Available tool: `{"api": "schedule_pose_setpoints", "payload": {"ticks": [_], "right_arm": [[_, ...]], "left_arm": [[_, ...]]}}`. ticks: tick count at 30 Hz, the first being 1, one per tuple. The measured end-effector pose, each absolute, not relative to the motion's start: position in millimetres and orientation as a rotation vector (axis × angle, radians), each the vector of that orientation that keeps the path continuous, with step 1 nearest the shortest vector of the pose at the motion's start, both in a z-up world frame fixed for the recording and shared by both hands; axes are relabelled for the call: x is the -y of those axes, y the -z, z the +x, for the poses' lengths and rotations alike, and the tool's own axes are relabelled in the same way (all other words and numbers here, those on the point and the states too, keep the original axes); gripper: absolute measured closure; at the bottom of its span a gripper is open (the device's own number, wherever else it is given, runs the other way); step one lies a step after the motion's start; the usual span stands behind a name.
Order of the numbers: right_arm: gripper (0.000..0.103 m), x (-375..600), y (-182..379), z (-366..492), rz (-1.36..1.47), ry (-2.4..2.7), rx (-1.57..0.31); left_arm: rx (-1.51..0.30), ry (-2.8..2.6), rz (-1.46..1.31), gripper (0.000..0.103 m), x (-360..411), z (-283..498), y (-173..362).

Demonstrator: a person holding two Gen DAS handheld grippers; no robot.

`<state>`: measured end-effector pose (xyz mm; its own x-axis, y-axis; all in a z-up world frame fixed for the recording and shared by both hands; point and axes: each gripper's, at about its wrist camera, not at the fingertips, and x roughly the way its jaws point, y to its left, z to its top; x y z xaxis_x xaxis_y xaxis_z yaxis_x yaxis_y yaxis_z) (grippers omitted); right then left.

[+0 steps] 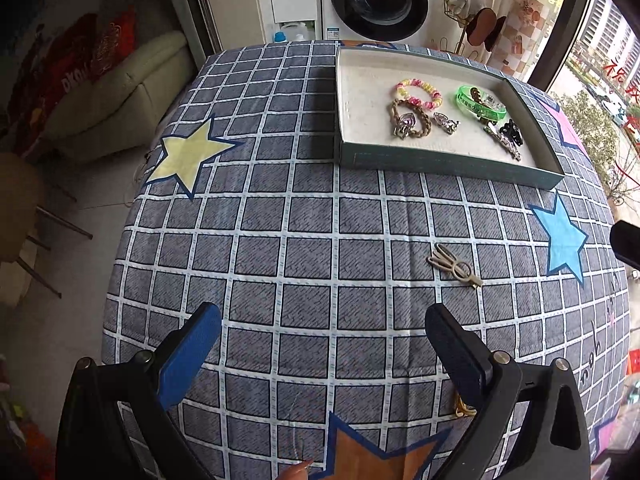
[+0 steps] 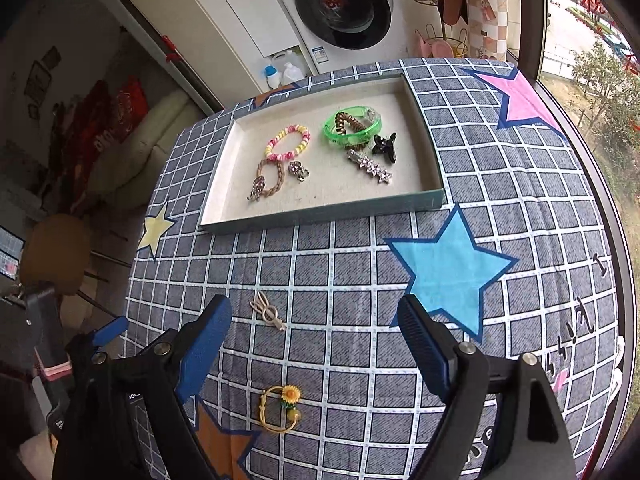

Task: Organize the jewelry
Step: 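Move both tools back over the tan bunny clip and gold flower bracelet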

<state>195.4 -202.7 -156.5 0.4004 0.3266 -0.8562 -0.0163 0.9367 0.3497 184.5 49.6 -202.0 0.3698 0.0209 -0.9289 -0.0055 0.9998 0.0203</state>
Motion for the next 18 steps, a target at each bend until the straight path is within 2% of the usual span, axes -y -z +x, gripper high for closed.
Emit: {"api": "schedule_pose_setpoints", "payload": {"ticks": [10, 18], "right_arm": [[0.016, 173, 211, 142, 0.275, -0.182, -1.344], [0.016, 167, 237, 118, 0.253, -0.082, -1.363]], "left_arm": [[-1.293, 0.003, -0.131, 0.000, -62, 191, 229], [-1.337, 0.086, -0.203, 0.000, -37, 219, 243]]}}
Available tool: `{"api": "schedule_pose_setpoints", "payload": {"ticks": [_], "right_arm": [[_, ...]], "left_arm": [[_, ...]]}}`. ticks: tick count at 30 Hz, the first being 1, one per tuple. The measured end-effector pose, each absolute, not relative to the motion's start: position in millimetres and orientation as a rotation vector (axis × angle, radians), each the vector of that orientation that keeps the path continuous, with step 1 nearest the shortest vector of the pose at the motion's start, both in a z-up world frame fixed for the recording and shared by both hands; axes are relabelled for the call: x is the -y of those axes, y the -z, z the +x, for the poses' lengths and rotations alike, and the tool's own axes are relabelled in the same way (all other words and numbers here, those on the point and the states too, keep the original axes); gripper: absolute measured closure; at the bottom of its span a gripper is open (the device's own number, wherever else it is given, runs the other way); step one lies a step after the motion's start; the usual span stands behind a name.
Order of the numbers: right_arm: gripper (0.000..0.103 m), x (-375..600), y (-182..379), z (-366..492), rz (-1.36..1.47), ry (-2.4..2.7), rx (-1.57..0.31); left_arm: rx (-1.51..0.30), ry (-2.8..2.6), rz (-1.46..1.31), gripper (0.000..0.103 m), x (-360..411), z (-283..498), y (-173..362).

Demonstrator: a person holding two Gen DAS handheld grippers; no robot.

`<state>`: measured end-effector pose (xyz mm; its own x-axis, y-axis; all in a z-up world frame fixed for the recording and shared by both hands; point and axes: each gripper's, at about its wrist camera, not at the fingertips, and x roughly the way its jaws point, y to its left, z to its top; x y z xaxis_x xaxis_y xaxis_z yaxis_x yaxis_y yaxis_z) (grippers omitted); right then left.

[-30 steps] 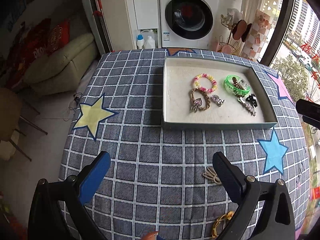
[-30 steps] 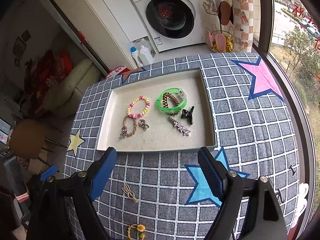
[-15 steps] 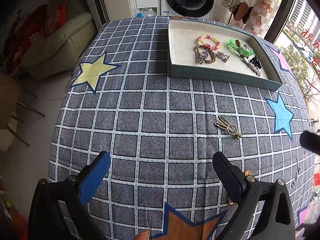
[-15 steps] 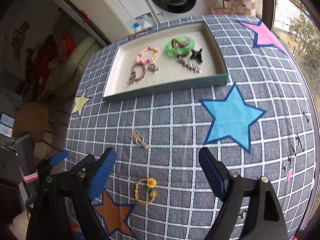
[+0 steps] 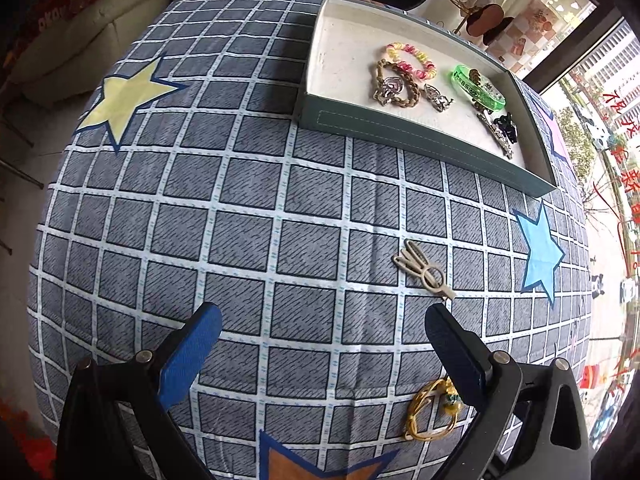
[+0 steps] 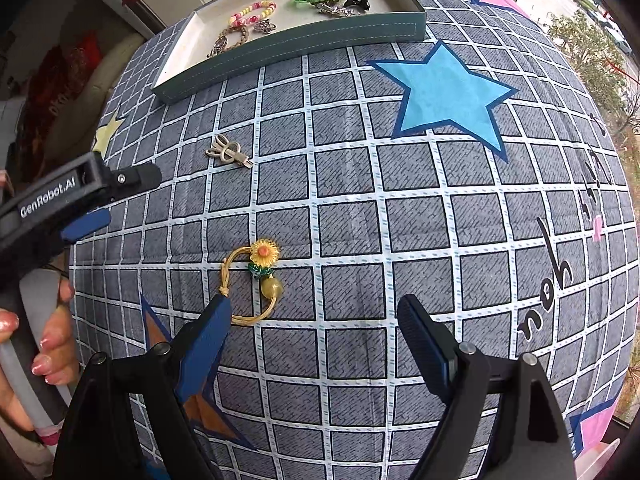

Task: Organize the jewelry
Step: 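Move both tools back over the tan bunny clip and gold flower bracelet, then grasp the tan bunny hair clip with the left tool while the right tool grasps the gold flower bracelet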

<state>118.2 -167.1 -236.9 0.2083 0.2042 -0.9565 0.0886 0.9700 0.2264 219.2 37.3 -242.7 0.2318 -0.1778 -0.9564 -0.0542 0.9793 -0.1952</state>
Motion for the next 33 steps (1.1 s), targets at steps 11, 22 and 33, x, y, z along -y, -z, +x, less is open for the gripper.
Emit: {"api": "schedule_pose_setpoints", "payload": {"ticks": [11, 22, 33], "right_arm": [[0.033, 149, 246, 118, 0.098, -0.102, -1.296], [0.045, 131, 253, 108, -0.047, -0.130, -1.245], [0.081, 130, 250, 101, -0.079, -0.123, -1.235]], "left_arm": [[-1.361, 0.137, -0.143, 0.000, -1, 241, 257], [-1.366, 0.096, -0.070, 0.000, 27, 253, 269], [-1.307, 0.122, 0.061, 0.069, 62, 253, 260]]}}
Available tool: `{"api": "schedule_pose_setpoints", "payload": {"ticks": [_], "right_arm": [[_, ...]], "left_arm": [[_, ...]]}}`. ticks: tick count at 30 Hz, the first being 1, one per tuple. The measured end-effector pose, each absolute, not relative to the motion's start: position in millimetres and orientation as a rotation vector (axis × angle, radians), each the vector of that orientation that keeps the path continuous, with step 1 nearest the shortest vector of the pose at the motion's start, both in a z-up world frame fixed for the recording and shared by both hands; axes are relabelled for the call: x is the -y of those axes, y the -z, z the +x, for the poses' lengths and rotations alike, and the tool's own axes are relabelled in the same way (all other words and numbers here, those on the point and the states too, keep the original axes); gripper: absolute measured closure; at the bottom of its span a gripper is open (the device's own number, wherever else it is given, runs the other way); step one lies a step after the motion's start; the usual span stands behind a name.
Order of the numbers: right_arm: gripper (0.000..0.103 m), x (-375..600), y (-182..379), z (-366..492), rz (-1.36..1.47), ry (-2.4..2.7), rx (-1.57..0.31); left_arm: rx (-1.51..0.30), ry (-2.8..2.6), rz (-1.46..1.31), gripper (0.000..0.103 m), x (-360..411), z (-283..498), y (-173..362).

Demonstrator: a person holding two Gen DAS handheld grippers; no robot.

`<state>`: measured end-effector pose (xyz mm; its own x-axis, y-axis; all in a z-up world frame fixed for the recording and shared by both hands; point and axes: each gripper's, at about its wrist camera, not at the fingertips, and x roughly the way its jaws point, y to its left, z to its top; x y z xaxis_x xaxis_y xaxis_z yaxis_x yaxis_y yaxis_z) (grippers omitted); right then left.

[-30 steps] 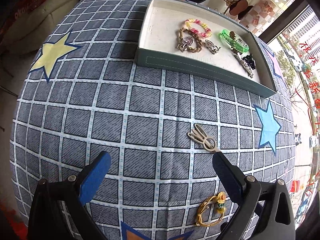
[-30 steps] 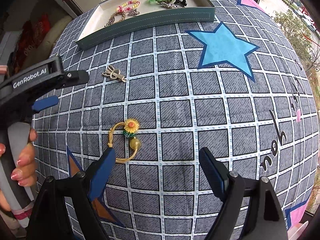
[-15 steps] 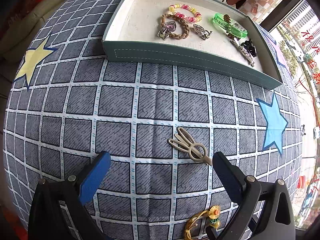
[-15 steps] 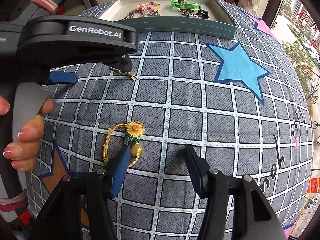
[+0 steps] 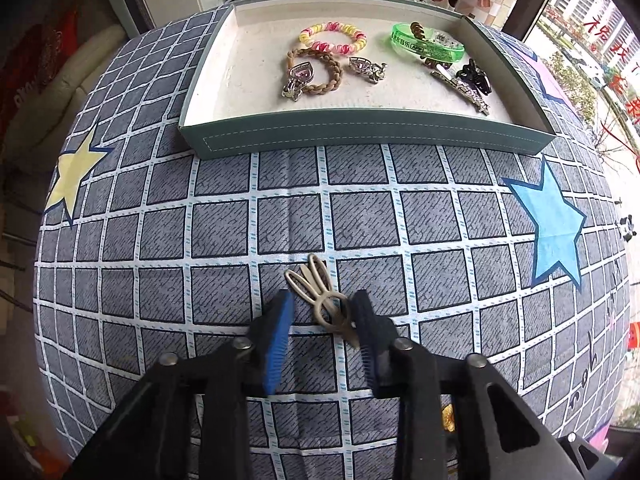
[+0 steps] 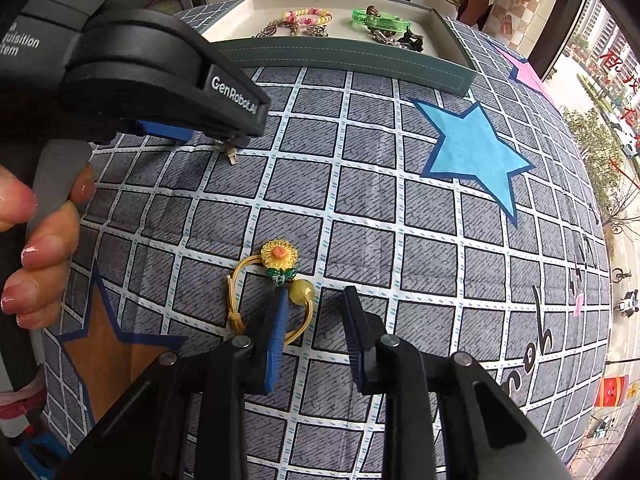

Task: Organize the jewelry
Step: 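Grasp the tan bunny hair clip with the left tool while the right tool grasps the gold flower bracelet, then carry both items into the tray while the right tool releases the gold bracelet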

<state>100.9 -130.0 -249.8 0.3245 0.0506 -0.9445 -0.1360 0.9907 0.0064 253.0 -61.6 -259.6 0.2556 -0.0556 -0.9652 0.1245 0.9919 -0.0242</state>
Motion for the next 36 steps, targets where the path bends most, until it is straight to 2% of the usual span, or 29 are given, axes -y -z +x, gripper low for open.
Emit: {"api": "schedule_pose_setpoints", "payload": {"ticks": [1, 2, 12, 20, 36], "right_arm": [[0.090, 130, 250, 103, -0.079, -0.126, -1.236], [0.090, 133, 250, 107, -0.075, -0.129, -1.240], [0.090, 168, 244, 132, 0.114, -0.166, -1.278], [0.090, 185, 223, 137, 0.226, -0.196, -1.274], [0.090, 218, 193, 167, 0.385, -0.195, -1.255]], "left_arm": [[-1.303, 0.130, 0.065, 0.071, 56, 249, 258], [-1.303, 0.139, 0.061, 0.071, 54, 248, 258], [-1.269, 0.198, -0.060, 0.071, 0, 216, 240], [-1.239, 0.212, -0.054, 0.071, -10, 199, 223], [-1.179, 0.220, -0.056, 0.071, -8, 214, 189]]}}
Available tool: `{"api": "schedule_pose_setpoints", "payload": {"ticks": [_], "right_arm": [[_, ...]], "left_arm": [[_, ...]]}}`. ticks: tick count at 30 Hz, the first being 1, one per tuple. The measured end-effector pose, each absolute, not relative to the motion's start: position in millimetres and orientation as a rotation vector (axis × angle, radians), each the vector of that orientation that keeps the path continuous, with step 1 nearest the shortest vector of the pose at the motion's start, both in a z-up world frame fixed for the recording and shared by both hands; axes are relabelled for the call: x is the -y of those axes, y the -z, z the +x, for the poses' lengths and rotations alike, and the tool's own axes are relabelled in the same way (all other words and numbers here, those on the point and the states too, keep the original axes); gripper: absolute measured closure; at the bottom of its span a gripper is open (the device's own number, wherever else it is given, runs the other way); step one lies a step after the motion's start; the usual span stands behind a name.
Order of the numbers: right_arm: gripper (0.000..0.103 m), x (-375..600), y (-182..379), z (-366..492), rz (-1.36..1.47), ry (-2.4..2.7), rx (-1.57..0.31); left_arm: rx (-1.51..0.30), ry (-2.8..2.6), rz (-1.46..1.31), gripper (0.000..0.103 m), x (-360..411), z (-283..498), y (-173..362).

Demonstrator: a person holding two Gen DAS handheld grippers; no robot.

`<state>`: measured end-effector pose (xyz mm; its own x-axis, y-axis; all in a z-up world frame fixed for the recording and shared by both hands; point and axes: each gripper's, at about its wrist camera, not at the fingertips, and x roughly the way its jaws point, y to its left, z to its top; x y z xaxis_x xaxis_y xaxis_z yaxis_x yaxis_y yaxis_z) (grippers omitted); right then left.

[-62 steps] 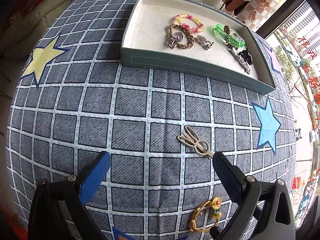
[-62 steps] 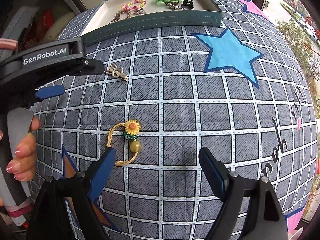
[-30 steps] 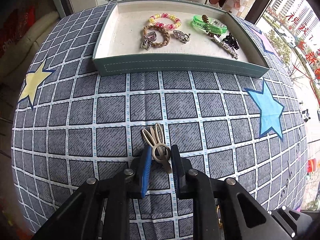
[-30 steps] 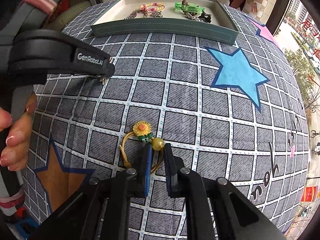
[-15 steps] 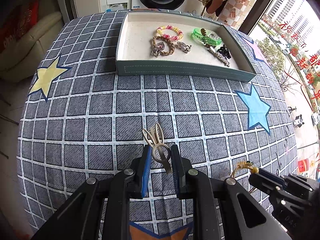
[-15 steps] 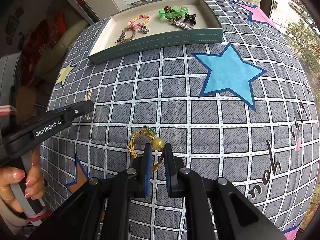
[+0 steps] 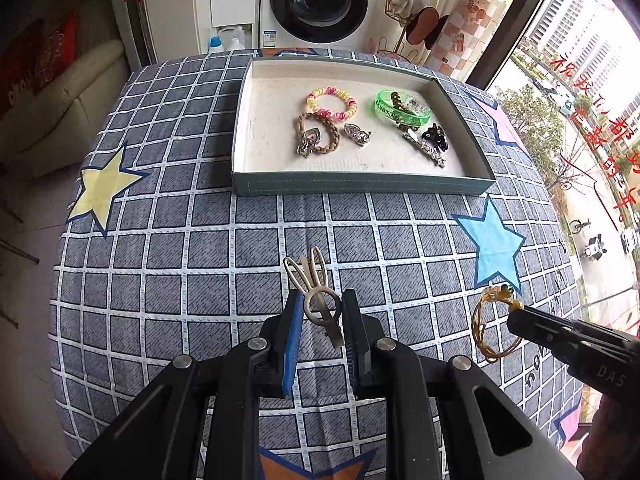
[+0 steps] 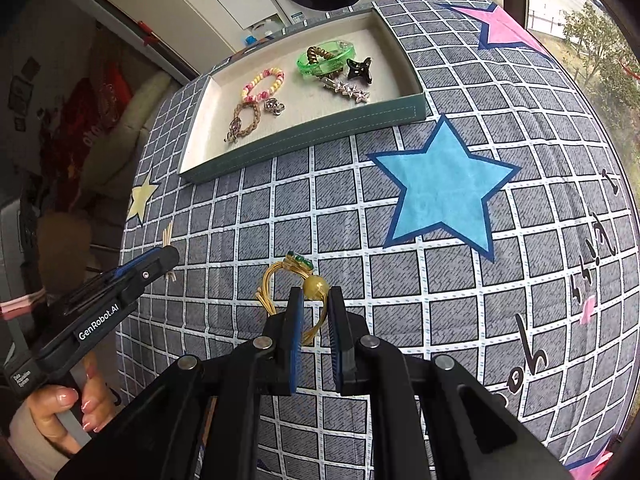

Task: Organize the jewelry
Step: 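Carry both items into the tray while the right tool releases the gold bracelet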

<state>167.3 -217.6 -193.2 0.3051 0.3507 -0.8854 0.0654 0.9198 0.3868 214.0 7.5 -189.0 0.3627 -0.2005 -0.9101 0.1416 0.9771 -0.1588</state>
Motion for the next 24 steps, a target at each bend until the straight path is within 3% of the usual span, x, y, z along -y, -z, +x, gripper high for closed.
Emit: {"api": "schedule_pose_setpoints", "payload": {"ticks": [24], "right_arm": [[0.090, 238, 160, 275, 0.362, -0.248, -1.183]], "left_arm": [[-1.093, 0.183, -0.052, 0.071, 2, 288, 166]]}}
